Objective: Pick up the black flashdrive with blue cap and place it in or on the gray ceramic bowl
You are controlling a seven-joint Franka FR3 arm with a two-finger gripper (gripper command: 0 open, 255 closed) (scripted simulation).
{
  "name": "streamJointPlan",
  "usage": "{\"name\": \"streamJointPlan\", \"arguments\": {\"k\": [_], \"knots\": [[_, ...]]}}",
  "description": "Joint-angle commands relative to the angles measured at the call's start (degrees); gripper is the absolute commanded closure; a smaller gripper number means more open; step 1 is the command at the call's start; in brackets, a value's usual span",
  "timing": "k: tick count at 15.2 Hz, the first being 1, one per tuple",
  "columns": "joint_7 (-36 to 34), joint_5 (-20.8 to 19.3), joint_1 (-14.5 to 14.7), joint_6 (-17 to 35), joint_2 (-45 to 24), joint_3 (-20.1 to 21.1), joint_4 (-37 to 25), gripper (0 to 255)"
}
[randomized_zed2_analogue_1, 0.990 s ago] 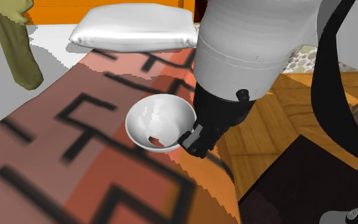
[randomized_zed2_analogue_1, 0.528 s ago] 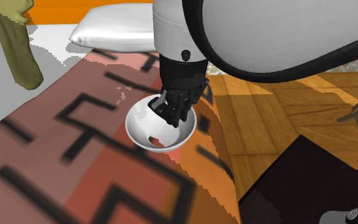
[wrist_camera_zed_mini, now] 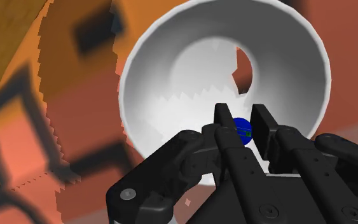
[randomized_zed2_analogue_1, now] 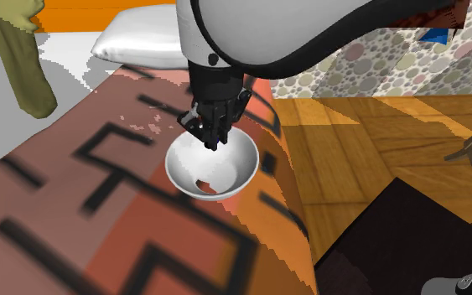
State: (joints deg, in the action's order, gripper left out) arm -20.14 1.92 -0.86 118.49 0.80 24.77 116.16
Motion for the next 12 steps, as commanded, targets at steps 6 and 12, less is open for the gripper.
{"name": "streamJointPlan", "arguments": {"k": [6,12], "knots": [[-0.49,-1.0,0.09,5.19,-2.2,0.08,3.15,255],[-0.86,-1.58,0.17,7.67,-3.35,0.1,4.59,255]]}}
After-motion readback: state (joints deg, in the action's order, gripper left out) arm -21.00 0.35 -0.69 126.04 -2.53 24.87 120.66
